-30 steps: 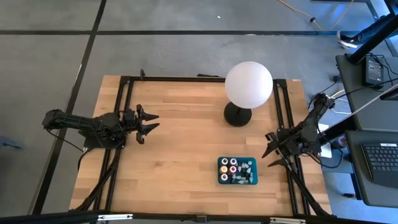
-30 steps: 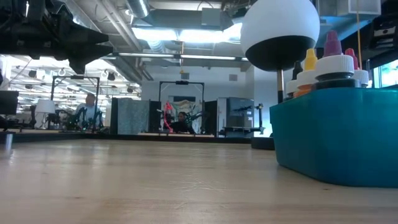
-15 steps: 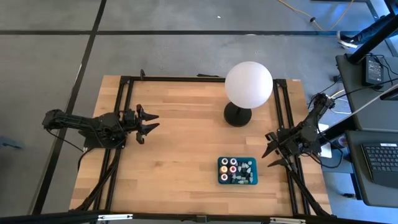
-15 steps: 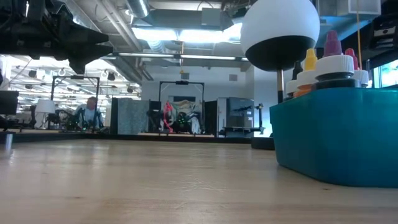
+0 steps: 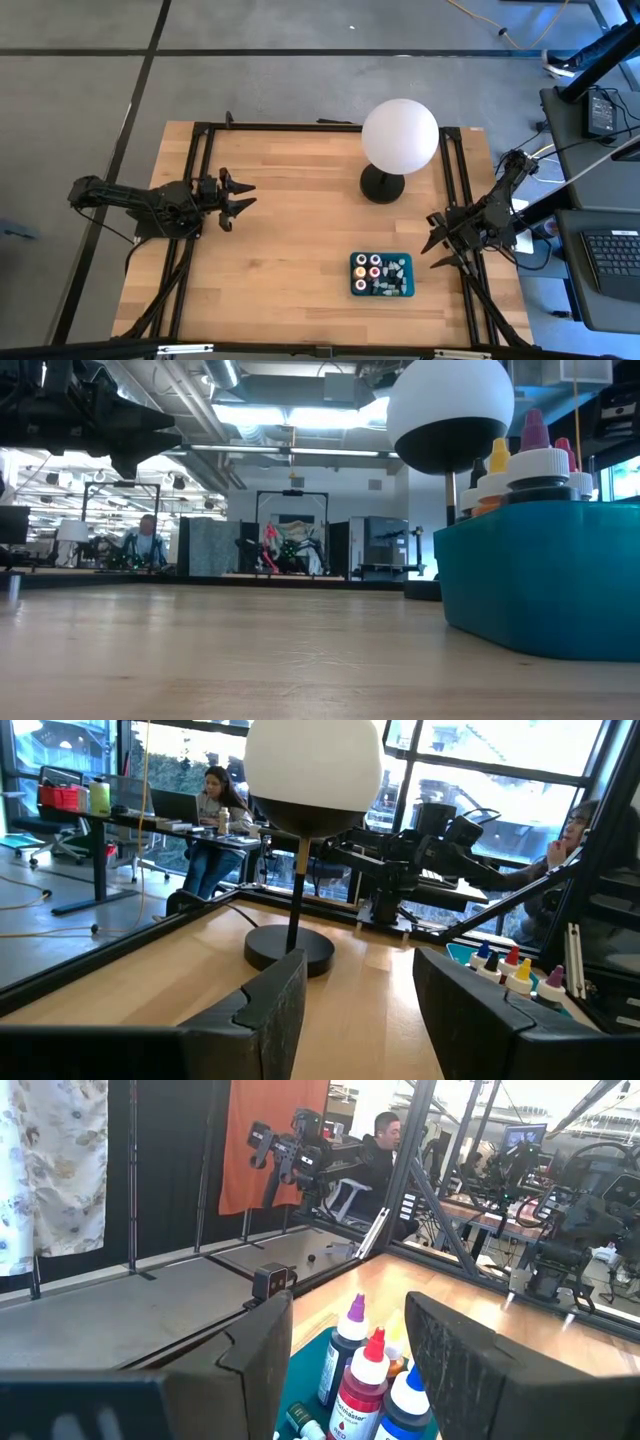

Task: Pick & Place food coloring
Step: Return to Home Position

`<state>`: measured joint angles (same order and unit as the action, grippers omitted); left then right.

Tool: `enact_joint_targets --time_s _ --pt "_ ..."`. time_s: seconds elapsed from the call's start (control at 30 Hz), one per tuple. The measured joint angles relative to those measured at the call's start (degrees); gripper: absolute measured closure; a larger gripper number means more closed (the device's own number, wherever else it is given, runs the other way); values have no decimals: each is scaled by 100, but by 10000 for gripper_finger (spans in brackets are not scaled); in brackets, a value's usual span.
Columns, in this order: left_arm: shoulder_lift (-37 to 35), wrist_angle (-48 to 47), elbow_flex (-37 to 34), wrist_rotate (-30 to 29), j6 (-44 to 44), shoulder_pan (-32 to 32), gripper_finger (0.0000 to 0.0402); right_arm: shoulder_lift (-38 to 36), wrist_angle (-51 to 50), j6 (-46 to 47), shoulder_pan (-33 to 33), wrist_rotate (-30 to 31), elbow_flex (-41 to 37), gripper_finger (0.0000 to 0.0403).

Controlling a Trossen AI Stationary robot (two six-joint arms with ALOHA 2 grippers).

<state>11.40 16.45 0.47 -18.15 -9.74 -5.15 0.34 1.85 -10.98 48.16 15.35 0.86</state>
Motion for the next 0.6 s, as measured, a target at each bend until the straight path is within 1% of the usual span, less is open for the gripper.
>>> enact_joint_targets --time_s 0.6 --pt "0 0 0 0 0 2 220 0 0 0 0 0 0 205"
